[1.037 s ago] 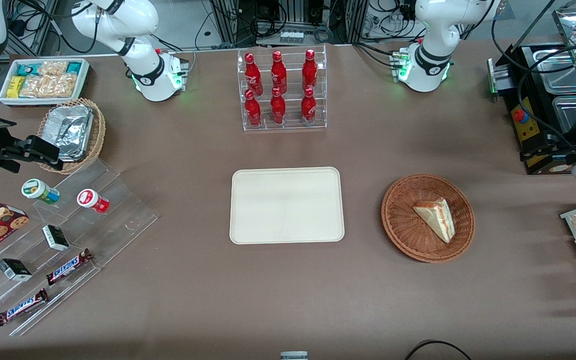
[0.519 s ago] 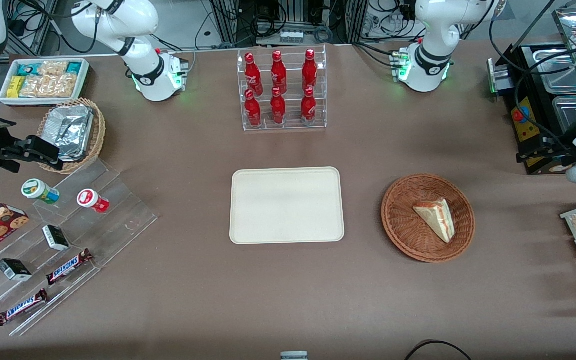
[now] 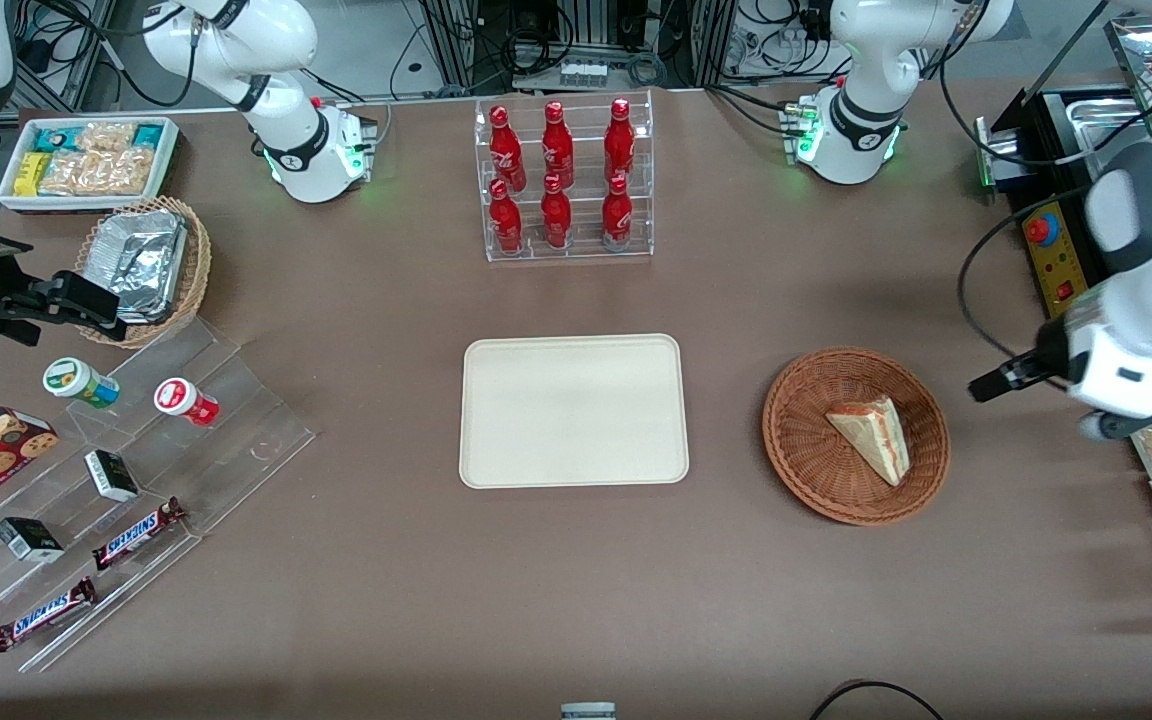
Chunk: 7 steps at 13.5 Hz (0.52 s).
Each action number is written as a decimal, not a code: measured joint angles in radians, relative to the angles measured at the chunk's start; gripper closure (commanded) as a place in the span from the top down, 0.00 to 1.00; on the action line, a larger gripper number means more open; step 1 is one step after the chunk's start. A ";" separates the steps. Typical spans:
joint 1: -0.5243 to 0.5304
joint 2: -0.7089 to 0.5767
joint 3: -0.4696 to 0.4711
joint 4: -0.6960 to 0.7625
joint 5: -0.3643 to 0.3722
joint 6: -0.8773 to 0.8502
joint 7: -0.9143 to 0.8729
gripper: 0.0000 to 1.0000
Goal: Place sandwich from basket to tray
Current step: 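Move the open left gripper down over the sandwich in the basket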
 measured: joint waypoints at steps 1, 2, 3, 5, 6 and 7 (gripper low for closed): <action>-0.009 0.000 -0.007 -0.038 -0.001 0.052 -0.055 1.00; -0.022 0.001 -0.010 -0.070 -0.001 0.100 -0.107 1.00; -0.039 0.005 -0.013 -0.098 -0.001 0.139 -0.155 1.00; -0.065 0.030 -0.014 -0.132 -0.001 0.194 -0.233 1.00; -0.069 0.047 -0.014 -0.147 -0.001 0.229 -0.252 1.00; -0.069 0.065 -0.014 -0.166 -0.001 0.276 -0.260 1.00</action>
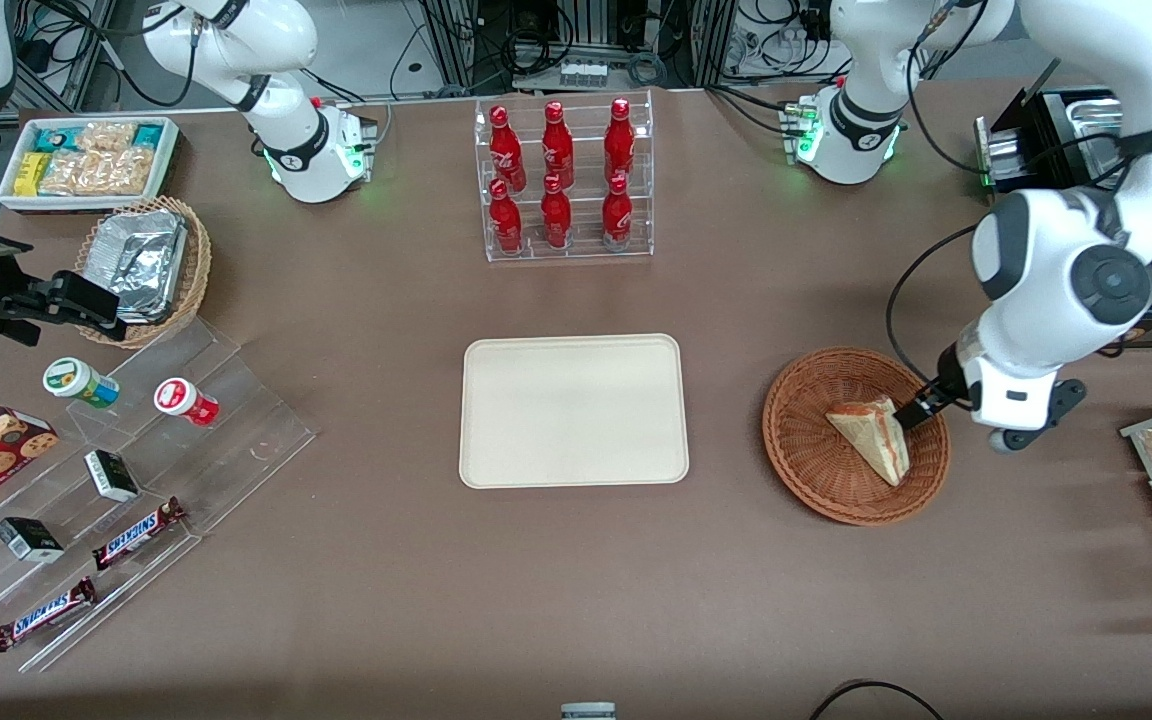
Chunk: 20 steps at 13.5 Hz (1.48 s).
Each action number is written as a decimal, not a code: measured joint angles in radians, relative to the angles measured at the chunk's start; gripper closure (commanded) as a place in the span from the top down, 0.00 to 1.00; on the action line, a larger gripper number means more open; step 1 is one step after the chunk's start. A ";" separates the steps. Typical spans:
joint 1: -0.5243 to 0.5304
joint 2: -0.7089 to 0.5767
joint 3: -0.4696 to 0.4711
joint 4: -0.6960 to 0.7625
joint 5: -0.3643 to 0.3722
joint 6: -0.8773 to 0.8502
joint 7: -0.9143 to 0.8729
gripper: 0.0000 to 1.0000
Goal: Place sandwich from basket to tray
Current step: 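Move the open left gripper down over the sandwich in the basket, then close the left gripper on the wrapped sandwich and lift it, then carry the sandwich with the left gripper over the cream tray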
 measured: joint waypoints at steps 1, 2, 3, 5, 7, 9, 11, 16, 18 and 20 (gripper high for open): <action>0.001 0.016 0.001 -0.022 0.000 0.042 -0.002 1.00; 0.002 0.027 0.002 -0.043 0.000 0.074 -0.004 1.00; 0.002 0.032 0.003 -0.060 0.000 0.095 -0.005 1.00; 0.001 0.035 0.002 -0.078 0.000 0.120 -0.008 1.00; -0.005 0.042 -0.009 -0.096 0.000 0.165 -0.034 1.00; -0.020 0.056 -0.018 -0.120 0.000 0.211 -0.057 0.89; -0.026 0.069 -0.019 -0.138 0.000 0.233 -0.061 0.07; -0.024 0.078 -0.017 -0.110 0.000 0.221 -0.061 0.00; -0.029 0.068 -0.020 -0.028 0.001 0.056 -0.058 0.00; -0.073 0.046 -0.027 0.098 0.008 -0.178 -0.051 0.00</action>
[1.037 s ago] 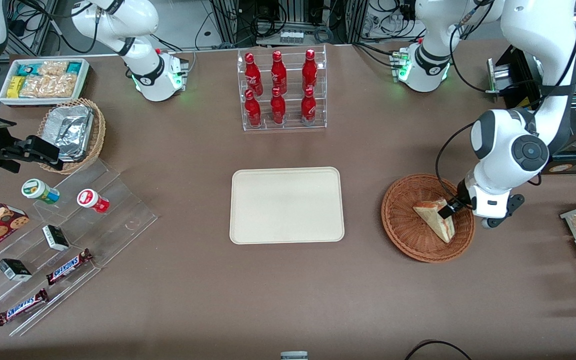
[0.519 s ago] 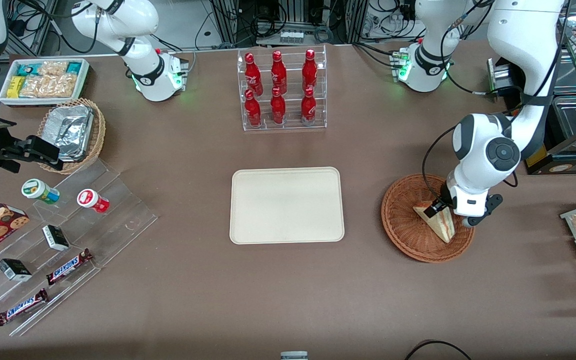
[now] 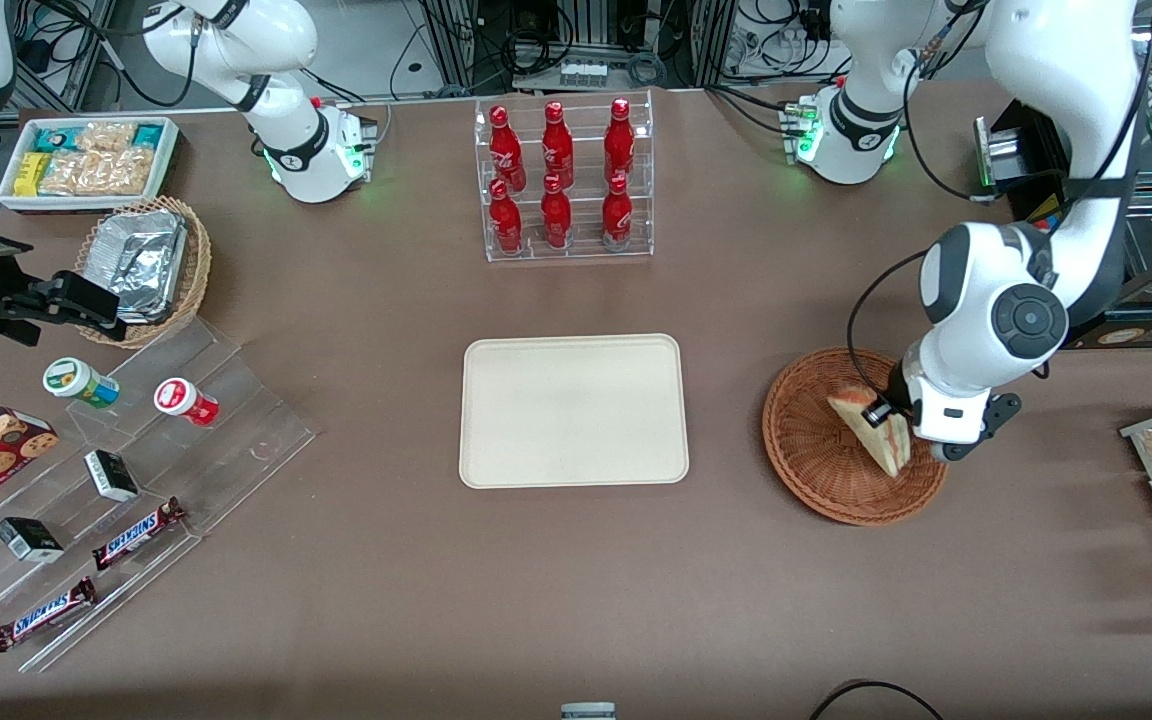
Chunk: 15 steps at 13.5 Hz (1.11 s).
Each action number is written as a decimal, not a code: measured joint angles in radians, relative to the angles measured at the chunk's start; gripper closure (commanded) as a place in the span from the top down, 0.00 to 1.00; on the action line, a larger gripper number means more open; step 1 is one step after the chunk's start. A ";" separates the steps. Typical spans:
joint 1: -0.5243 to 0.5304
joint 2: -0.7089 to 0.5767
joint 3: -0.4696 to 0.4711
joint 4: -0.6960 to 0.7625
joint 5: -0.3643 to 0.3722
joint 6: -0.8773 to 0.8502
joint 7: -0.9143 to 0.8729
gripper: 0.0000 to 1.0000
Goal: Place sandwich from basket to tray
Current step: 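Carry the sandwich with the left gripper over the cream tray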
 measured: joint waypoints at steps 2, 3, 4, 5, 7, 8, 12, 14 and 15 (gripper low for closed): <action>-0.088 -0.020 -0.009 0.103 0.005 -0.166 0.000 0.00; -0.150 -0.023 -0.012 0.130 0.006 -0.201 0.000 0.00; -0.215 -0.022 -0.015 0.139 0.006 -0.207 -0.002 0.00; -0.280 -0.013 -0.018 0.143 0.006 -0.203 -0.010 0.00; -0.395 0.032 -0.022 0.166 0.006 -0.172 -0.028 0.00; -0.441 0.070 -0.022 0.188 0.006 -0.144 -0.033 0.00; -0.567 0.287 -0.020 0.332 0.007 0.004 -0.113 0.00; -0.592 0.366 -0.019 0.378 0.008 0.077 -0.131 0.00; -0.598 0.392 -0.019 0.390 0.008 0.131 -0.139 0.00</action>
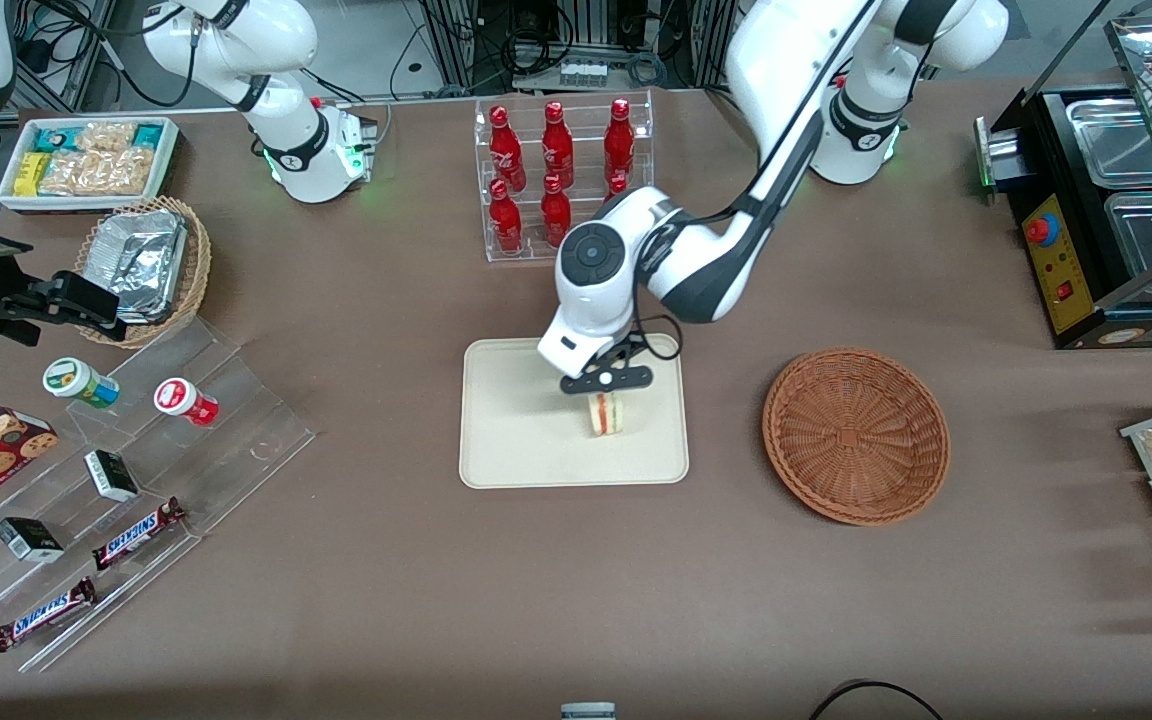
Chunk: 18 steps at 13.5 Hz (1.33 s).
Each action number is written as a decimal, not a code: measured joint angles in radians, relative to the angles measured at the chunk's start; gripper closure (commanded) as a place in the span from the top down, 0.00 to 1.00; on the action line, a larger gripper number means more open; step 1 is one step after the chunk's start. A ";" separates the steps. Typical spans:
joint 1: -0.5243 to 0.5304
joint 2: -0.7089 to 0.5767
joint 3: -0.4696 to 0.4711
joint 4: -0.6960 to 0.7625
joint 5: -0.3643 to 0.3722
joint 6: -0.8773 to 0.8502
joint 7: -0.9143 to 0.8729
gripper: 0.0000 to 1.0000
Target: Place sandwich from basket to tray
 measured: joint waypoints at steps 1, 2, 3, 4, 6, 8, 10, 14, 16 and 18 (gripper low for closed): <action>-0.003 0.020 0.001 0.007 0.000 0.046 -0.008 0.00; -0.004 0.036 0.001 0.011 0.000 0.076 -0.015 0.00; -0.006 0.052 0.001 0.015 0.002 0.098 -0.021 0.00; -0.008 0.067 0.001 0.021 0.006 0.113 -0.023 0.38; -0.016 0.087 0.001 0.039 0.031 0.118 -0.028 1.00; -0.021 0.087 0.001 0.051 0.046 0.112 -0.035 1.00; -0.020 0.075 0.005 0.075 0.046 0.054 -0.037 1.00; -0.002 -0.106 0.018 0.121 0.046 -0.212 -0.052 1.00; 0.038 -0.243 0.024 0.120 0.046 -0.359 -0.053 1.00; 0.097 -0.355 0.026 0.115 0.046 -0.452 -0.033 1.00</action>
